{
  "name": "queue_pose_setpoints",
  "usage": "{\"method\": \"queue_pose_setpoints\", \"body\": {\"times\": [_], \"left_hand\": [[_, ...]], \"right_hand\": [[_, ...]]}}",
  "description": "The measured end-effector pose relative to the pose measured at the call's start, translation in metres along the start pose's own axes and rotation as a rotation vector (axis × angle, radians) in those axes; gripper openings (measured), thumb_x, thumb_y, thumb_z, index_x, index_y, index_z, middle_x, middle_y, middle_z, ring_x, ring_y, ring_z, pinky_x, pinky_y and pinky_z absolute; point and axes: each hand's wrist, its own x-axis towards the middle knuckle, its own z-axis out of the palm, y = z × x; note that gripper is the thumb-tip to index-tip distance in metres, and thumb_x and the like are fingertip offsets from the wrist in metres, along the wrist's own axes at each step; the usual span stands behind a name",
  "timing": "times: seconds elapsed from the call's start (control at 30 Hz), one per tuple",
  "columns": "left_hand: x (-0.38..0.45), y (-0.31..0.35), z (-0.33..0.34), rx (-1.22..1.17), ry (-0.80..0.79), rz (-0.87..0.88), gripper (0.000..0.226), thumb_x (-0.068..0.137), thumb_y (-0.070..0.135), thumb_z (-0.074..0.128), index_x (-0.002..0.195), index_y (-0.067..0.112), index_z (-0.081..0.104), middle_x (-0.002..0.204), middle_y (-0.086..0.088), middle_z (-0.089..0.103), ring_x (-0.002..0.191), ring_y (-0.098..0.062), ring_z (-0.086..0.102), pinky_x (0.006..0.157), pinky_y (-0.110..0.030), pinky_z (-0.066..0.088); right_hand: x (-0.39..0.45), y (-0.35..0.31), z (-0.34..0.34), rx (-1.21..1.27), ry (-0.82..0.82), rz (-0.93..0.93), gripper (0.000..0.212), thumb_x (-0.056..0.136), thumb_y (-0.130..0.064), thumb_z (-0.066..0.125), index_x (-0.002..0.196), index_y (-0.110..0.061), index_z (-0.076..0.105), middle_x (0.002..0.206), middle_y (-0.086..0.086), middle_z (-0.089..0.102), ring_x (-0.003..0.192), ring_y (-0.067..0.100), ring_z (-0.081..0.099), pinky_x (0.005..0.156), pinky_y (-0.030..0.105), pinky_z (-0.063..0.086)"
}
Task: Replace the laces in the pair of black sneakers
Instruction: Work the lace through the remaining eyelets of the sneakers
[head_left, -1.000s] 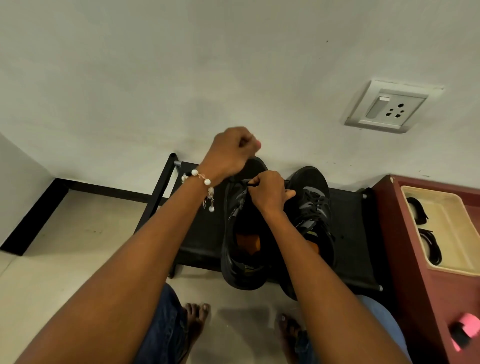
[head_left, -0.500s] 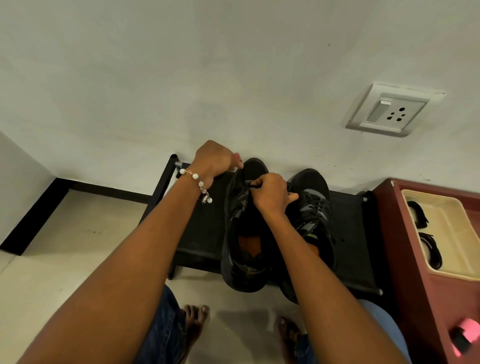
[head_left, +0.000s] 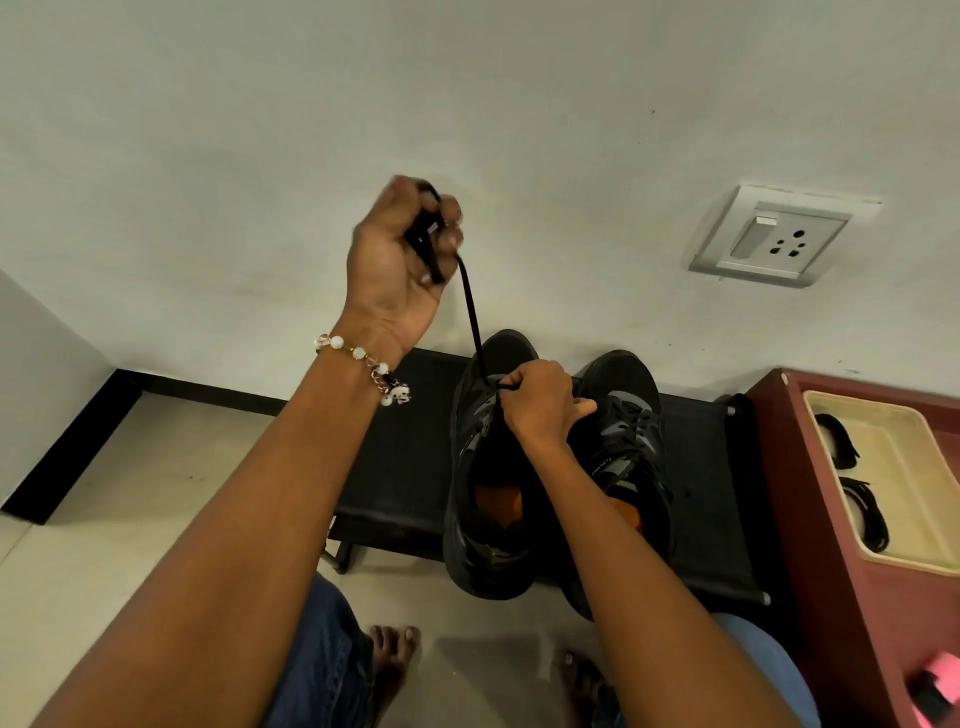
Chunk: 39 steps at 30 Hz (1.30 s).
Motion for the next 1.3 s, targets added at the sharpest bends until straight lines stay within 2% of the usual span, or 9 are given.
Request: {"method": "queue_pose_setpoints", "body": {"times": [0.1, 0.2, 0.37, 0.5, 0.63, 0.9, 1.0, 1.13, 1.3], "left_hand": [[-0.001, -0.013, -0.012, 0.856, 0.083, -0.094, 0.048, 0.095, 0.047, 0.051, 0.064, 0.012, 0.059, 0.061, -0.002, 0.065, 0.044, -0.011, 0.049, 0.046, -0.025, 0.035], [-0.004, -0.032, -0.028, 1.730, 0.083, -0.172, 0.052, 0.087, 0.055, 0.059, 0.075, 0.005, 0.064, 0.079, -0.008, 0.068, 0.072, -0.022, 0.065, 0.066, -0.032, 0.049], [-0.012, -0.044, -0.023, 2.119, 0.133, -0.155, 0.043, 0.087, 0.044, 0.066, 0.108, 0.008, 0.059, 0.113, -0.014, 0.058, 0.115, -0.036, 0.050, 0.075, -0.039, 0.044], [-0.006, -0.055, -0.013, 1.974, -0.071, 0.030, 0.039, 0.085, 0.039, 0.069, 0.120, 0.021, 0.063, 0.121, -0.005, 0.058, 0.124, -0.029, 0.047, 0.086, -0.039, 0.047], [-0.008, -0.067, 0.002, 1.467, -0.373, -0.012, 0.038, 0.085, 0.021, 0.071, 0.123, 0.023, 0.066, 0.119, 0.000, 0.068, 0.113, -0.013, 0.060, 0.089, -0.013, 0.039], [-0.002, -0.068, -0.005, 1.357, -0.307, -0.165, 0.003, 0.085, 0.022, 0.072, 0.086, 0.020, 0.075, 0.085, 0.005, 0.071, 0.083, -0.006, 0.063, 0.066, -0.014, 0.042], [0.001, -0.066, -0.006, 1.305, -0.177, -0.212, 0.009, 0.087, 0.018, 0.067, 0.085, 0.013, 0.074, 0.079, 0.006, 0.069, 0.074, -0.006, 0.060, 0.063, -0.016, 0.042], [0.004, -0.060, -0.013, 1.195, -0.052, -0.330, 0.018, 0.084, 0.020, 0.061, 0.079, 0.005, 0.071, 0.090, -0.022, 0.069, 0.059, -0.020, 0.045, 0.043, -0.020, 0.029], [0.001, -0.061, -0.007, 1.106, -0.146, -0.358, 0.023, 0.092, 0.031, 0.062, 0.084, 0.010, 0.068, 0.077, -0.006, 0.064, 0.054, -0.014, 0.043, 0.040, -0.018, 0.025]], "right_hand": [[0.003, -0.003, -0.010, -0.043, -0.068, -0.001, 0.010, 0.085, -0.021, 0.068, 0.076, -0.019, 0.069, 0.091, 0.002, 0.066, 0.100, 0.025, 0.058, 0.102, 0.060, 0.020], [0.008, -0.005, -0.033, -0.065, -0.224, -0.009, 0.014, 0.085, -0.028, 0.072, 0.087, -0.014, 0.072, 0.089, 0.002, 0.068, 0.097, 0.022, 0.058, 0.107, 0.063, 0.012], [0.011, -0.004, -0.079, 0.026, -0.419, -0.016, 0.028, 0.076, -0.040, 0.080, 0.086, -0.014, 0.074, 0.089, 0.000, 0.070, 0.094, 0.021, 0.055, 0.107, 0.061, 0.016], [0.021, 0.003, -0.106, 0.308, -0.409, -0.033, 0.047, 0.069, -0.043, 0.084, 0.079, 0.001, 0.071, 0.070, 0.004, 0.067, 0.078, 0.019, 0.064, 0.087, 0.047, 0.051], [0.020, 0.000, -0.122, 0.437, -0.407, -0.069, 0.055, 0.077, -0.036, 0.080, 0.084, 0.016, 0.063, 0.075, 0.018, 0.059, 0.070, 0.022, 0.059, 0.074, 0.031, 0.048], [0.017, 0.014, -0.129, 0.425, -0.536, -0.072, 0.021, 0.070, -0.009, 0.085, 0.085, 0.000, 0.073, 0.086, 0.017, 0.072, 0.082, 0.025, 0.069, 0.091, 0.044, 0.056], [0.027, 0.022, -0.125, -0.027, -0.319, -0.079, 0.021, 0.076, -0.007, 0.079, 0.087, -0.020, 0.067, 0.090, 0.000, 0.066, 0.095, 0.022, 0.062, 0.099, 0.046, 0.038], [0.029, 0.024, -0.121, -0.309, 0.047, -0.130, 0.063, 0.077, 0.011, 0.053, 0.129, -0.026, 0.052, 0.122, 0.004, 0.056, 0.118, 0.028, 0.046, 0.096, 0.047, 0.026], [0.022, 0.005, -0.114, 0.200, -0.166, -0.408, 0.059, 0.076, -0.005, 0.075, 0.128, -0.027, 0.059, 0.127, -0.006, 0.063, 0.122, 0.014, 0.054, 0.107, 0.042, 0.039]]}}
